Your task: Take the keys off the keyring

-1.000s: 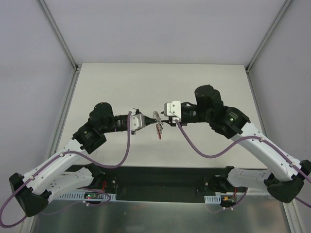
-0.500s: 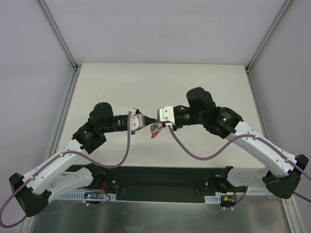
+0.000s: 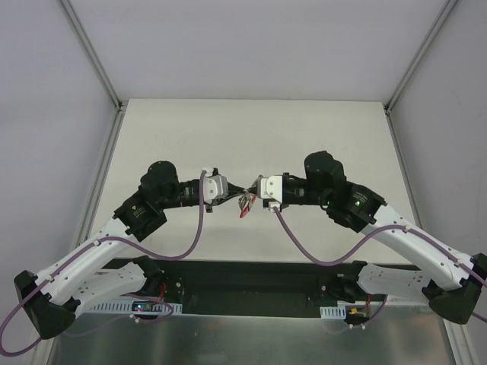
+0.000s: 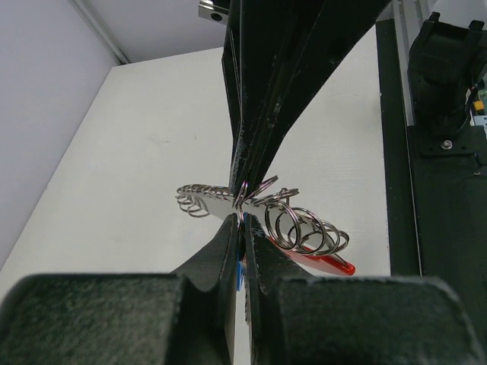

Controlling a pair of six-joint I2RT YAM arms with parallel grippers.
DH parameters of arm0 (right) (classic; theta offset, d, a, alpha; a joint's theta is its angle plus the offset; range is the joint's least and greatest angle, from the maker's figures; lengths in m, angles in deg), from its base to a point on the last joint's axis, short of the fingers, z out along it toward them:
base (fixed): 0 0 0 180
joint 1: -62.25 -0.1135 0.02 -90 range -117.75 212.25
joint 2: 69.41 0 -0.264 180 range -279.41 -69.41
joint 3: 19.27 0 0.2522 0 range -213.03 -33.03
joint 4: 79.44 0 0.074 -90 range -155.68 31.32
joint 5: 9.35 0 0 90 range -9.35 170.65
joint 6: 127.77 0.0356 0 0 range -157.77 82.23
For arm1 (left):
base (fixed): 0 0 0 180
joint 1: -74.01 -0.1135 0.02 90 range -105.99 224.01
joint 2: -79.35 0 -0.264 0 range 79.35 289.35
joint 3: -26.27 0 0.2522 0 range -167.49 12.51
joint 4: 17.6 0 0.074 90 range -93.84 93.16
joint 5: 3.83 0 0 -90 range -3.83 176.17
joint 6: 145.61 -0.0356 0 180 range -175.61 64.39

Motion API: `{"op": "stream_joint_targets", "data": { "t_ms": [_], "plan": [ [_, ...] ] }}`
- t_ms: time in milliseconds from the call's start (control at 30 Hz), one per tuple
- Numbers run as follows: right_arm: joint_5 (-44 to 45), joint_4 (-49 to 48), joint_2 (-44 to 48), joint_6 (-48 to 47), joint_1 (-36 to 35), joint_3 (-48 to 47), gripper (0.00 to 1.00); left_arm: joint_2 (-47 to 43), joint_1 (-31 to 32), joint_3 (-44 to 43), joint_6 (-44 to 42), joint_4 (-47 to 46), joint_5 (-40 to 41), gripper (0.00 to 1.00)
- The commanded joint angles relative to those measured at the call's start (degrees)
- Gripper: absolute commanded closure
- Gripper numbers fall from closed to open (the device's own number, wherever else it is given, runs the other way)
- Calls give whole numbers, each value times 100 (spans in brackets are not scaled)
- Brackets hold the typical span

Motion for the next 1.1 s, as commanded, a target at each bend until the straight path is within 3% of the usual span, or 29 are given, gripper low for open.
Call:
{"op": "stream_joint_targets", "data": {
  "t_ms": [0,367,700,867,1067],
  "plan": [
    [-30,-927,364,356,8,230,99,-146,8,-123,369,-123,292,100],
    [-232,-2755,786,1401,96,1074,99,-208,-1,-79,799,-150,125,100],
    [-136,-3441,1050,1841,131,1496,99,-339,-71,-35,1037,-158,161,100],
    [-197,-4161,1076,2210,131,1803,99,-366,-106,131,1695,-911,-471,100],
    [-276,-5023,1059,2659,140,2015,99,-208,-106,351,2259,-1617,-613,100]
  ]
}}
